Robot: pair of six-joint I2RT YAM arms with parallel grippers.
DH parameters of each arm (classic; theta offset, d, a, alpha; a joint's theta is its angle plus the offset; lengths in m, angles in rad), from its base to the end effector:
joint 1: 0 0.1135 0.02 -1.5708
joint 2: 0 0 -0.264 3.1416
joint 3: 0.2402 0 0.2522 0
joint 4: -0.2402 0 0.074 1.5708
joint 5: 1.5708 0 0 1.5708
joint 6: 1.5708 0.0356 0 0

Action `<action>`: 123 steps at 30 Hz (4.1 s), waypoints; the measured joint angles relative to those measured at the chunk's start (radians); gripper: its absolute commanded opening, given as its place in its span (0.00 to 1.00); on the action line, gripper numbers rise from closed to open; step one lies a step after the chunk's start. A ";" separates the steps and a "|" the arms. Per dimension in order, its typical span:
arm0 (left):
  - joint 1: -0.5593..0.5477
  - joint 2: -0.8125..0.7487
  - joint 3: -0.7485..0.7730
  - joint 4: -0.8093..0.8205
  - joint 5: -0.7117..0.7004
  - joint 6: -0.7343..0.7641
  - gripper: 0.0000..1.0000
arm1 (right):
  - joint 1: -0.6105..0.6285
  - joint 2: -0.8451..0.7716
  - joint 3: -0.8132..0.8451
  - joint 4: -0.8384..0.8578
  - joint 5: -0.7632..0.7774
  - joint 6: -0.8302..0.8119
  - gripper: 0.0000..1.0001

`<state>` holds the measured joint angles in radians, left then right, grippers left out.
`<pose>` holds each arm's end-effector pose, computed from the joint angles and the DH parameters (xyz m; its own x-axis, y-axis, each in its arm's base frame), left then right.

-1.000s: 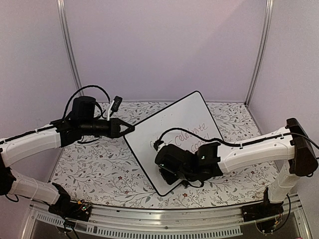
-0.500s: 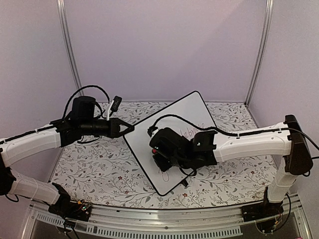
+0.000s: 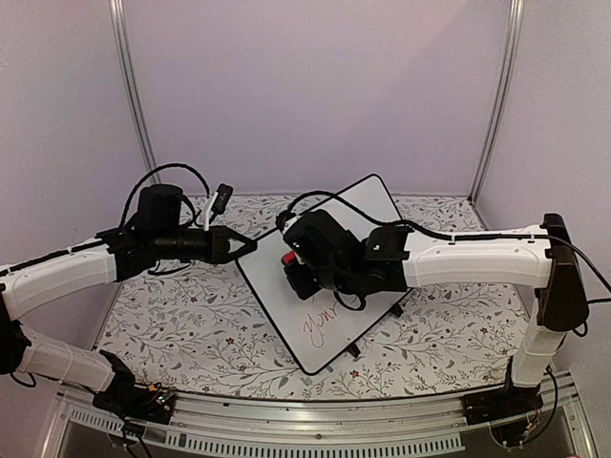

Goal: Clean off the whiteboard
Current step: Erase the whiteboard on the whiteboard stand.

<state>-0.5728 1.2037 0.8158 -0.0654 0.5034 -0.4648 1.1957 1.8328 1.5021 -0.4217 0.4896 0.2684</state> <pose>0.2170 -0.1604 0.2767 -0.7052 -0.0124 -0.7089 0.5852 0.5543 -0.5918 0.1682 0.3814 0.2737 -0.4258 -0.4426 -0.7891 -0.6041 0.7884 -0.1163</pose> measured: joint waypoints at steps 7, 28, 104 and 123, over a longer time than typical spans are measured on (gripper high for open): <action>0.000 0.000 0.000 -0.001 -0.002 0.000 0.00 | -0.007 -0.002 -0.010 0.019 -0.015 -0.006 0.19; 0.000 0.001 -0.002 0.001 0.004 0.000 0.00 | -0.010 -0.130 -0.288 0.110 -0.051 0.102 0.18; 0.006 0.008 -0.002 0.012 0.004 0.000 0.00 | -0.018 -0.049 -0.094 -0.037 -0.043 -0.023 0.20; 0.006 0.008 -0.002 0.011 0.005 0.000 0.00 | -0.045 -0.137 -0.287 0.076 -0.051 0.035 0.20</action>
<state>-0.5671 1.2114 0.8139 -0.0540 0.5087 -0.4652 1.1503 1.6958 1.2152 -0.3454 0.4389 0.3031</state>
